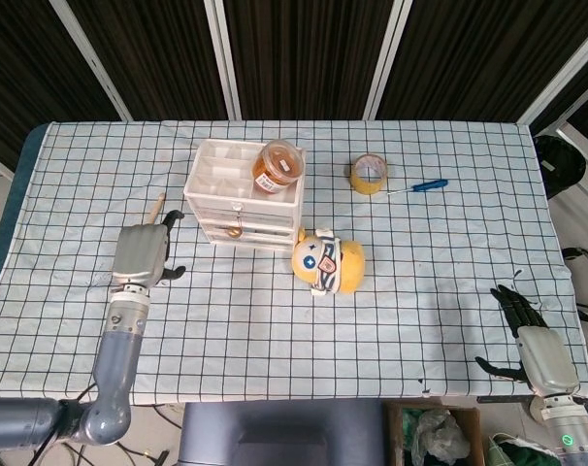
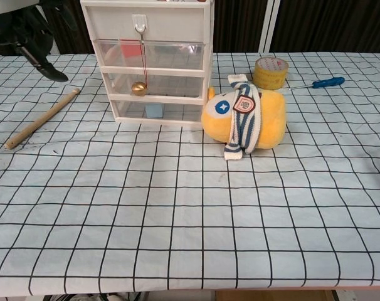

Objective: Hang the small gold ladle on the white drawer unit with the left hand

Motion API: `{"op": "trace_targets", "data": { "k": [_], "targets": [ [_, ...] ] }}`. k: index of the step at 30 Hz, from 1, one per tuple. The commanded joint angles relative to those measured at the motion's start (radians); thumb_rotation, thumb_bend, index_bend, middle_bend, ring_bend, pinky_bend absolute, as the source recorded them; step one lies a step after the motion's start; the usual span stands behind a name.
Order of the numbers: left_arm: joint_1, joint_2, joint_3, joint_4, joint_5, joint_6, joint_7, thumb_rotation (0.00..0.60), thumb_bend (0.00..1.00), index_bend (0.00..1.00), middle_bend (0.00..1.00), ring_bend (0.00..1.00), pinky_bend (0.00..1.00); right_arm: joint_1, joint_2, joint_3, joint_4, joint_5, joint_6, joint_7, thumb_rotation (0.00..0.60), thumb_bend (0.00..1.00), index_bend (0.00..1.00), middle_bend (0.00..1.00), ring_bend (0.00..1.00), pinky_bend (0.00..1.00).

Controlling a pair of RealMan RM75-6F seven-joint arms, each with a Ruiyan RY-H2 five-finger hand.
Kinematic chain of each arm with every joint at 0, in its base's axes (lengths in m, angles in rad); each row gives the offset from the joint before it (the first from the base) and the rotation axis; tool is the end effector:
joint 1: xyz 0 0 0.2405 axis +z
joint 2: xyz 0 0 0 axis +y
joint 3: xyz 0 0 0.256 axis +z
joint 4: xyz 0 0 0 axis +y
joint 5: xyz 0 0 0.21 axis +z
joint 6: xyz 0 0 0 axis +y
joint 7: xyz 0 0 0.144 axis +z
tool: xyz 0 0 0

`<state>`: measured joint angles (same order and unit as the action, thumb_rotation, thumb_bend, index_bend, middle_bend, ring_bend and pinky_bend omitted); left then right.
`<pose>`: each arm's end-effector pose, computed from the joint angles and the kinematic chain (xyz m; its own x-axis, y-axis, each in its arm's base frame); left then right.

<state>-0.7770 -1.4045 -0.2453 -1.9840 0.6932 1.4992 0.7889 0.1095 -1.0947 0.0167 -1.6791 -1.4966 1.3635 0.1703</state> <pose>-0.1102 0.3170 0.0715 0.4331 0.0846 0.8974 0.9013 -0.0392 -0.4313 -0.3046 -0.1789 0.1401 0.1944 -0.1537 0.9688 -0.9806 -0.0039 0.1961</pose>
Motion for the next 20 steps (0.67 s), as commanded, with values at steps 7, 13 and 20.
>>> {"op": "trace_targets", "data": {
  "k": [7, 13, 20],
  "targets": [
    [0.237, 0.188, 0.246, -0.015, 0.400, 0.060, -0.287, 0.600, 0.04, 0.00, 0.03, 0.05, 0.18, -0.001, -0.003, 0.002, 0.003, 0.001, 0.005, -0.014, 0.600, 0.12, 0.00, 0.00, 0.00, 0.13],
    [0.344, 0.229, 0.328, 0.076, 0.533, 0.103, -0.416, 0.600, 0.00, 0.00, 0.00, 0.00, 0.00, -0.003, -0.004, 0.002, 0.004, -0.001, 0.009, -0.021, 0.600, 0.12, 0.00, 0.00, 0.00, 0.13],
    [0.464, 0.234, 0.377, 0.203, 0.604, 0.154, -0.580, 0.600, 0.00, 0.00, 0.00, 0.00, 0.00, -0.004, -0.006, 0.002, 0.008, -0.004, 0.014, -0.028, 0.600, 0.12, 0.00, 0.00, 0.00, 0.13]
  ]
}}
